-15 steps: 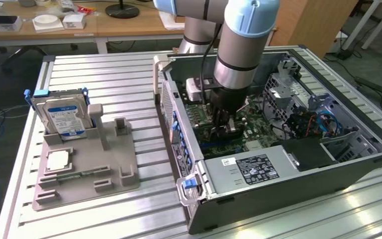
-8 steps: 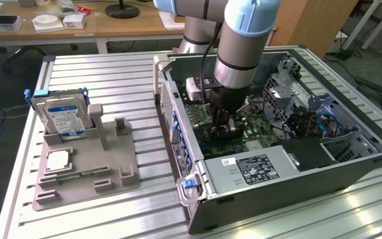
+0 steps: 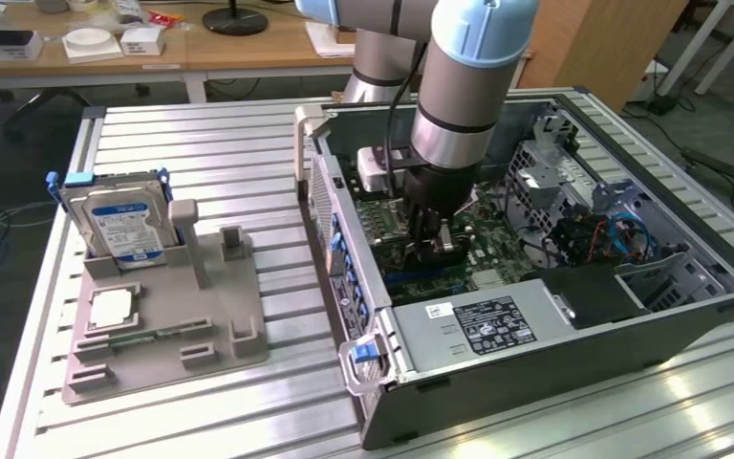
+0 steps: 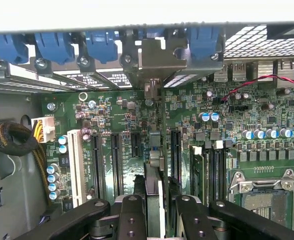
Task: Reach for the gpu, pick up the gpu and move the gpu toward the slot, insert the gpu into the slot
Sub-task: 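Insert the gpu into the slot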
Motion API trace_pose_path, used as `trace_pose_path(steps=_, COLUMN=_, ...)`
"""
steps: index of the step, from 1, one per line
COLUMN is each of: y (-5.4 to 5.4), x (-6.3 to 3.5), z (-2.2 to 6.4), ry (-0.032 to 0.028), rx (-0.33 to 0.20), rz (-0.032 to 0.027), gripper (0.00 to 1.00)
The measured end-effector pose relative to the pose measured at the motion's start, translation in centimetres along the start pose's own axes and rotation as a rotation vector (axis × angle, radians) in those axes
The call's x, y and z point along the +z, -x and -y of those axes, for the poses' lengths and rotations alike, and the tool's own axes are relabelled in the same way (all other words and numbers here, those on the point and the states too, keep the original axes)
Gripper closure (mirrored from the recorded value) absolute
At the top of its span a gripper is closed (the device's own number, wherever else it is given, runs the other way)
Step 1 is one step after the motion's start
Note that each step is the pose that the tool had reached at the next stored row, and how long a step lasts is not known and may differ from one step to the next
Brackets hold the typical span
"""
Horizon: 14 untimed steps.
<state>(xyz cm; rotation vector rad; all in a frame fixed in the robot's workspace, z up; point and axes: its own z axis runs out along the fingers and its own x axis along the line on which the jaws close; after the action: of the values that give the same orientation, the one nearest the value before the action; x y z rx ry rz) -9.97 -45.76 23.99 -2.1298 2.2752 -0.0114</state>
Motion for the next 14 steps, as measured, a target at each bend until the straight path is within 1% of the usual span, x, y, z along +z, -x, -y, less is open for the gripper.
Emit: trace_pose_path(steps=14, y=0.16, x=0.0, z=-0.01, ry=0.0001, rx=0.0, rz=-0.0001, gripper=0.72)
